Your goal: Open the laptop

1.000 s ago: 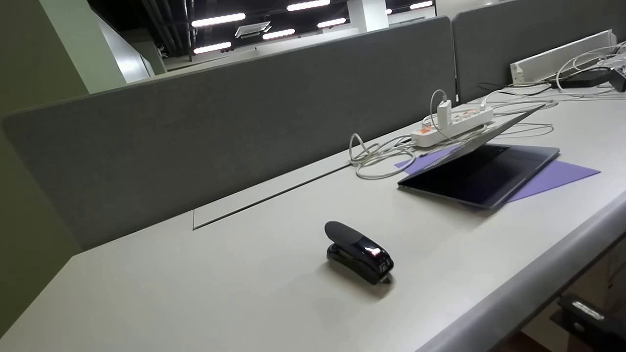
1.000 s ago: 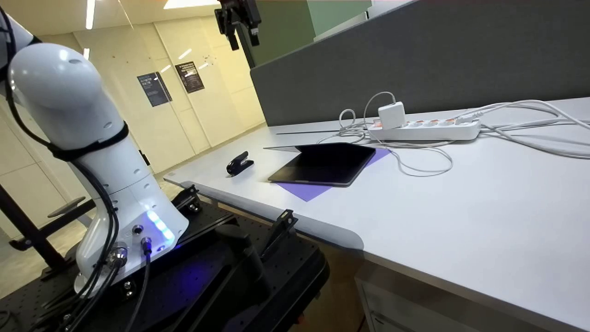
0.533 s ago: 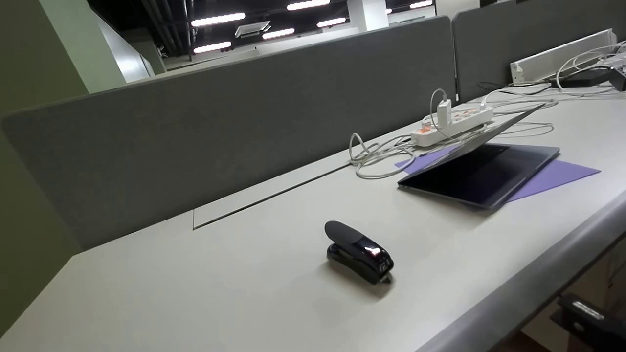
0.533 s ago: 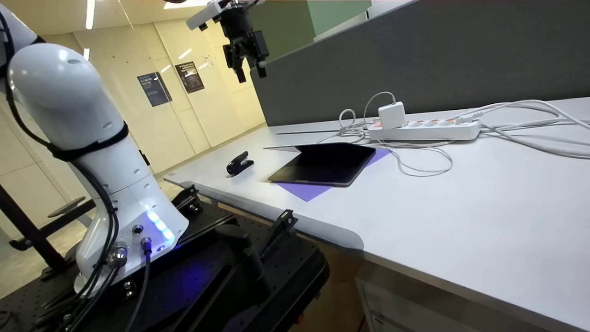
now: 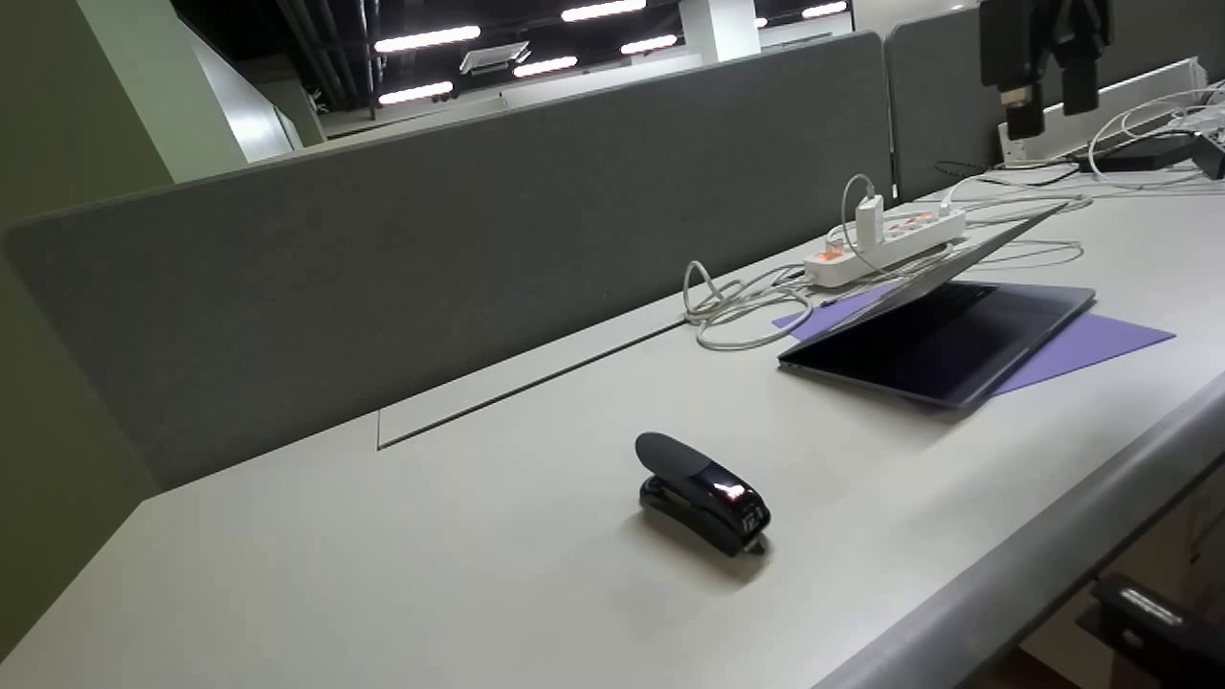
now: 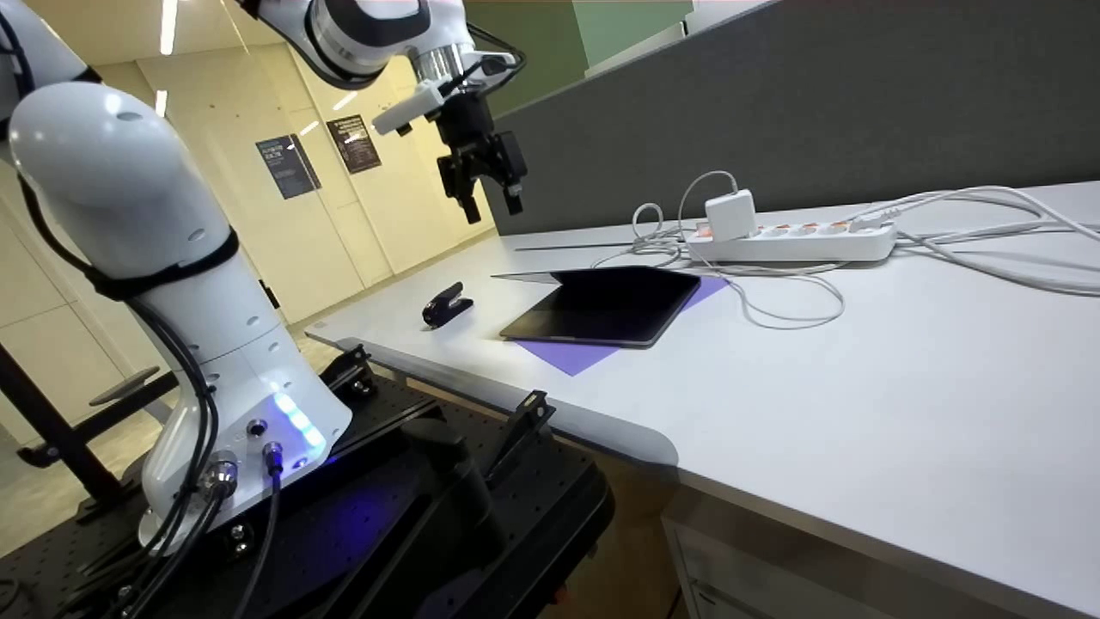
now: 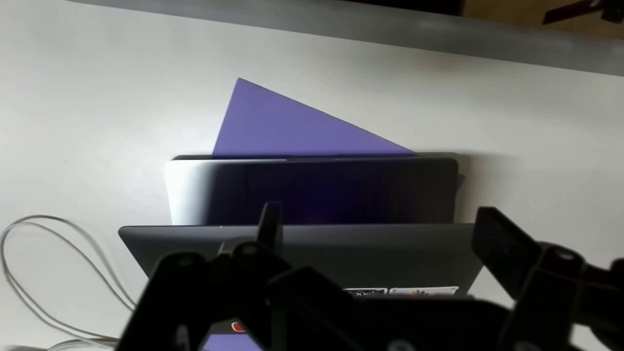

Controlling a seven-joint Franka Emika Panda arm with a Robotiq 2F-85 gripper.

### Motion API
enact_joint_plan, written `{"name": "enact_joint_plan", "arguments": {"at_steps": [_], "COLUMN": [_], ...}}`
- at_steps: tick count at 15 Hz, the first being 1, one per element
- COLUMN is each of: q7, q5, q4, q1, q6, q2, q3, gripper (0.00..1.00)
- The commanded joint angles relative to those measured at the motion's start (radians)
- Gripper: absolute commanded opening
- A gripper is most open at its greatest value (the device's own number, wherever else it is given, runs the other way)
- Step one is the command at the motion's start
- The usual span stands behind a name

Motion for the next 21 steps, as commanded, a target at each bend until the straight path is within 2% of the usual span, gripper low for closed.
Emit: {"name": "enact_joint_plan", "arguments": {"at_steps": [1,5,13,21], "q7": [0.002,0.002,0.031,0.026], "q5": [-0.031,-0.057,-0.187,-0.182], "q4": [-0.014,-0.022,-0.021,-0.021], "q1": [-0.005,-0.018,-0.070,-0.108], "q6": [0.039,0.078,0.204,0.322], "q2": [0.012,0.033,0.096,0.243], "q3": [-0.005,-0.005,0.003,-0.042], "gripper": [1.00,1.00,1.00,1.00]}}
